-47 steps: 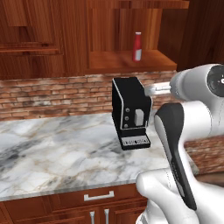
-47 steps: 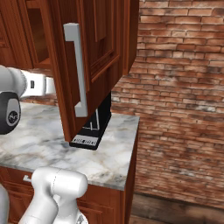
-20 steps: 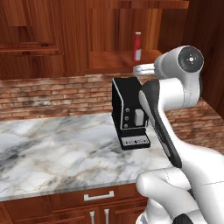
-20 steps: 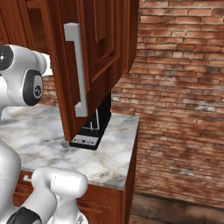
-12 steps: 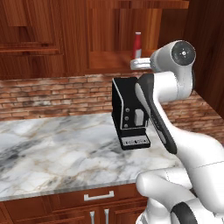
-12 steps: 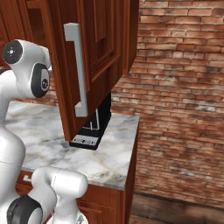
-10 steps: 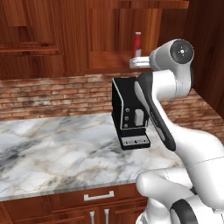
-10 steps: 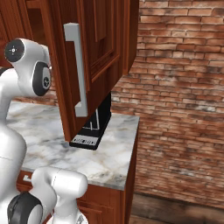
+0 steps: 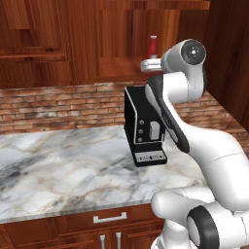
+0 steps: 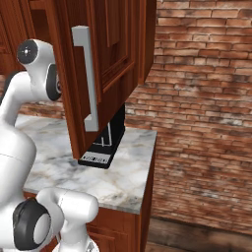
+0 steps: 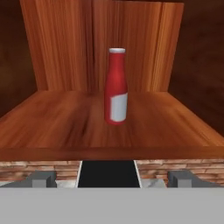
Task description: Take 2 condiments from the cabinet and move them on the counter near the stove.Make sure the condiments are lined up with each other, next to each other.
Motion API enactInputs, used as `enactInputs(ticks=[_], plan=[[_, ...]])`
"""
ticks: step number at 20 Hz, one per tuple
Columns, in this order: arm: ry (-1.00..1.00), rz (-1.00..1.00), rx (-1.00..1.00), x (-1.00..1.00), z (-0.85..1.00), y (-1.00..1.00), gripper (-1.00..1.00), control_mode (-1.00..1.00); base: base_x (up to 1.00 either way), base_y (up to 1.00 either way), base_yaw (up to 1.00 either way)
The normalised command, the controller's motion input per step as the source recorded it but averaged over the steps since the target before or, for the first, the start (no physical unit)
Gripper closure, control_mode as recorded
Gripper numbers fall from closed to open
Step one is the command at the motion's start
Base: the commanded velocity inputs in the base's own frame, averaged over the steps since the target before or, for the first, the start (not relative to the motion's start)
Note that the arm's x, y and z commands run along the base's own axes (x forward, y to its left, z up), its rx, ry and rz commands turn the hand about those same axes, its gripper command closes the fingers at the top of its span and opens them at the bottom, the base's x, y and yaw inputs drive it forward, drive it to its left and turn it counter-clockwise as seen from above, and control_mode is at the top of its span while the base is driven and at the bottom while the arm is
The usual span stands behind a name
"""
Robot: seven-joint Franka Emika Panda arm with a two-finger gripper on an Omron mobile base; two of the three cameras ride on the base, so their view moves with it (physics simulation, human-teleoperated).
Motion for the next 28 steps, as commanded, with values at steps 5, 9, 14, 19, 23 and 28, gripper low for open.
enactInputs(ticks=[5,9,14,19,23,28], plan=[[0.00,0.00,0.00,0.43,0.00,-0.01,-1.00,-1.00,0.00,0.00,0.00],[0.00,0.00,0.01,0.43,0.00,-0.04,-1.00,-1.00,0.00,0.00,0.00],[0.00,0.00,0.03,0.39,0.00,-0.06,-1.00,-1.00,0.00,0.00,0.00],[0.00,0.00,0.03,0.36,0.00,-0.06,-1.00,-1.00,0.00,0.00,0.00],[0.00,0.00,0.01,0.36,0.00,-0.01,-1.00,-1.00,0.00,0.00,0.00],[0.00,0.00,0.00,0.26,0.00,0.00,-1.00,-1.00,0.00,0.00,0.00]])
